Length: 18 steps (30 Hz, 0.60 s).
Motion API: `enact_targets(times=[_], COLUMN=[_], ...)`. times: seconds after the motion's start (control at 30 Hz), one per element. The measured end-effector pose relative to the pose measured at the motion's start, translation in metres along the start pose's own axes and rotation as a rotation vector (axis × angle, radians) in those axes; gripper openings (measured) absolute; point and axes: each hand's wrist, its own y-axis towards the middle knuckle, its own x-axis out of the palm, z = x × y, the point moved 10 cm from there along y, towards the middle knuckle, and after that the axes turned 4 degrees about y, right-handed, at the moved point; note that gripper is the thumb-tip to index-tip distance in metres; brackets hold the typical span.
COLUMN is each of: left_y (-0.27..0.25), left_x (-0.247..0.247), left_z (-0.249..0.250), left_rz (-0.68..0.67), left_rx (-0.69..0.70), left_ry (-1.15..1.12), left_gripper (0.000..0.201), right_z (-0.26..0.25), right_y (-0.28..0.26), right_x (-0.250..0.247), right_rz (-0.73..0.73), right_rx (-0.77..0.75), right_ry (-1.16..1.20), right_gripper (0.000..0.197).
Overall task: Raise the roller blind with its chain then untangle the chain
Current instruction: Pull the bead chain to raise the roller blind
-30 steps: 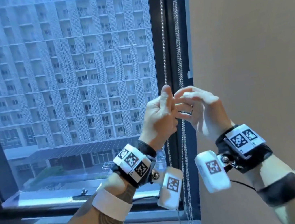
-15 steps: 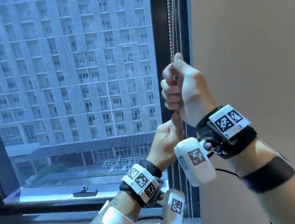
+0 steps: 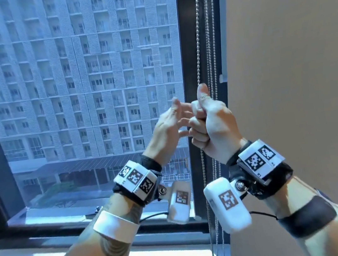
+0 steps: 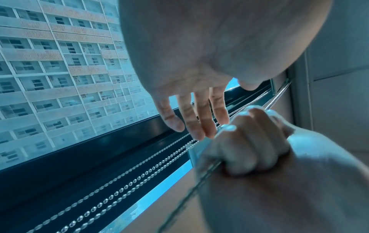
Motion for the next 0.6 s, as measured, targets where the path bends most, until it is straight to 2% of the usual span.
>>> enact_targets(times=[0.23,0.4,0.53,0.6], left_y=[0.012,0.020,0.020,0.017], left_x=[0.004,0.021,0.016,0.015], left_z=[0.042,0.053,0.057,0.061], left_rz=[-0.011,-0.031,0.074,0.092], left_rx=[0.046,-0.041,-0.016,0.015], left_ry=[-0.155,-0.310,-0.212,-0.162], left_gripper=[0.052,0.044,0.049,0.052], right_z=[0.053,0.068,0.071,0.067], right_y=[-0.013,-0.019,-0.014,-0.013], right_x=[-0.010,-0.008,-0.008,-0.011], right_rz=[-0.017,-0.045,-0.169,-0.242], right_rx=[0.105,0.118,0.148,0.166], right_ry=[-0.066,-0.144,-0.142,-0.174], right_gripper=[0.061,0.065,0.062,0.050])
